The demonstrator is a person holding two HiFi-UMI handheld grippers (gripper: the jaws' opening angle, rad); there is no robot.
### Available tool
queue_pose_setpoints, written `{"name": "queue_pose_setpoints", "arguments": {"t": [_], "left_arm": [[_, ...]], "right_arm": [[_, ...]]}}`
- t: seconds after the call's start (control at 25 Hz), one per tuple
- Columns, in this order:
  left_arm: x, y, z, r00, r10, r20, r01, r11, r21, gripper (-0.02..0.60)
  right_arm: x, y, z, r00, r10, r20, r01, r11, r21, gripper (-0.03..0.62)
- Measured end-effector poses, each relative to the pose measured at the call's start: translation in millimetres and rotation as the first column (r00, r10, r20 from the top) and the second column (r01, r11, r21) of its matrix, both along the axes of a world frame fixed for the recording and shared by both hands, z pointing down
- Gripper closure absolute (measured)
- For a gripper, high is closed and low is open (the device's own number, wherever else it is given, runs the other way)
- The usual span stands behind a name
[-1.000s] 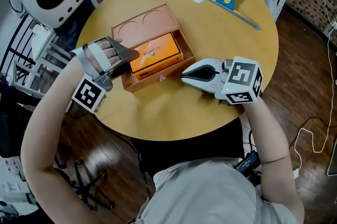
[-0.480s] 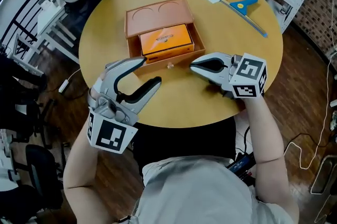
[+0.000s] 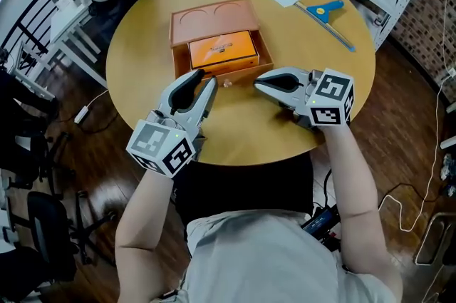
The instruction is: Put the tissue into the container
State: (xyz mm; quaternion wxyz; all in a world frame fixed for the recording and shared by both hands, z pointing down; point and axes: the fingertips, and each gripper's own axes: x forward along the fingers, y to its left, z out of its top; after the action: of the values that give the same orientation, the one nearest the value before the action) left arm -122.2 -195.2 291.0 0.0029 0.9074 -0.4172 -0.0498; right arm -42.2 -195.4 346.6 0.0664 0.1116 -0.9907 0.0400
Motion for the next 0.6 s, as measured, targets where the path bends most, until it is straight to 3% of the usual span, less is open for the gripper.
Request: {"name": "queue_pose_setpoints", "arguments": {"t": [0.16, 0.6], "left_arm": [[-9, -9, 7, 0.999, -0.040, -0.017, 0.040, 0.999, -0.026, 0.580], [4, -12, 14, 0.998, -0.030, 0.060, 0.029, 0.999, 0.016, 0.580]], "right_arm": [[-4, 8, -4, 1.000, -0.017, 0.016, 0.017, 1.000, 0.010, 0.592], [-4, 7, -3, 1.000, 0.002, 0.019, -0.002, 1.000, 0.009, 0.592]]}}
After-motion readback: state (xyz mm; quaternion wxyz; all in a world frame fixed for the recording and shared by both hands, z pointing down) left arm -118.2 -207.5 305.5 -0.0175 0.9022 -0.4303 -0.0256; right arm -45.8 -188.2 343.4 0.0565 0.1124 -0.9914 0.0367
